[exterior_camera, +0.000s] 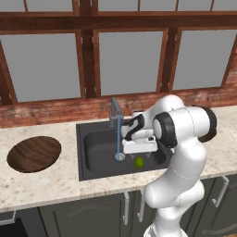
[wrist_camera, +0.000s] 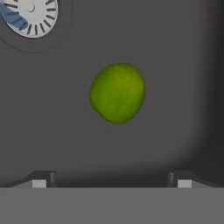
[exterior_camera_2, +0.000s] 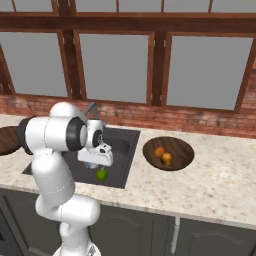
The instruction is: Pick the mangos from the sink and place them in one bowl. Place the lime in the other bowl. Then turn off the sink faucet.
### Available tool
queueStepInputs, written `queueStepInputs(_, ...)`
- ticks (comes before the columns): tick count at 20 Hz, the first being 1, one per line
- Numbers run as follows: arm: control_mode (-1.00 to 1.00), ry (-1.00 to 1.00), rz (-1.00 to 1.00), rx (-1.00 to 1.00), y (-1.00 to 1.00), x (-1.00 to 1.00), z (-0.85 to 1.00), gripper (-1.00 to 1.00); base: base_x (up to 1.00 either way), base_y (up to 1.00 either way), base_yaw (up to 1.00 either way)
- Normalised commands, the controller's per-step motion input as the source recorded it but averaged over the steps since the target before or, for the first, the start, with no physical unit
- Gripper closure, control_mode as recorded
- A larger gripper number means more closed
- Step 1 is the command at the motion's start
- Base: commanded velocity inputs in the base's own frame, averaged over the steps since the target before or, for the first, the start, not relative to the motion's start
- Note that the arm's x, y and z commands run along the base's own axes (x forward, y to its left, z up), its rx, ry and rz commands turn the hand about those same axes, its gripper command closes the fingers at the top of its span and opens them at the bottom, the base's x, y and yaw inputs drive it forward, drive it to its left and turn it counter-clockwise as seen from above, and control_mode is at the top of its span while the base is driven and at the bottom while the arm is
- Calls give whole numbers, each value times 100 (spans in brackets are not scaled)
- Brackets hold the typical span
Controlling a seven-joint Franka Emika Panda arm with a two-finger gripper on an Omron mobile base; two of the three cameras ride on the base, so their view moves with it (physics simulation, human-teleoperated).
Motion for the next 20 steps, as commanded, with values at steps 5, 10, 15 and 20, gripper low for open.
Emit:
queueStepInputs(5, -100, 1, -4, 0, 0, 17, -23, -100, 0, 0, 0)
queueStepInputs(10, -100, 0, -5, 0, 0, 16, -23, -100, 0, 0, 0)
queueStepInputs(15, -100, 0, -5, 0, 0, 14, -27, -100, 0, 0, 0)
queueStepInputs(20, -100, 0, -4, 0, 0, 13, -27, -100, 0, 0, 0)
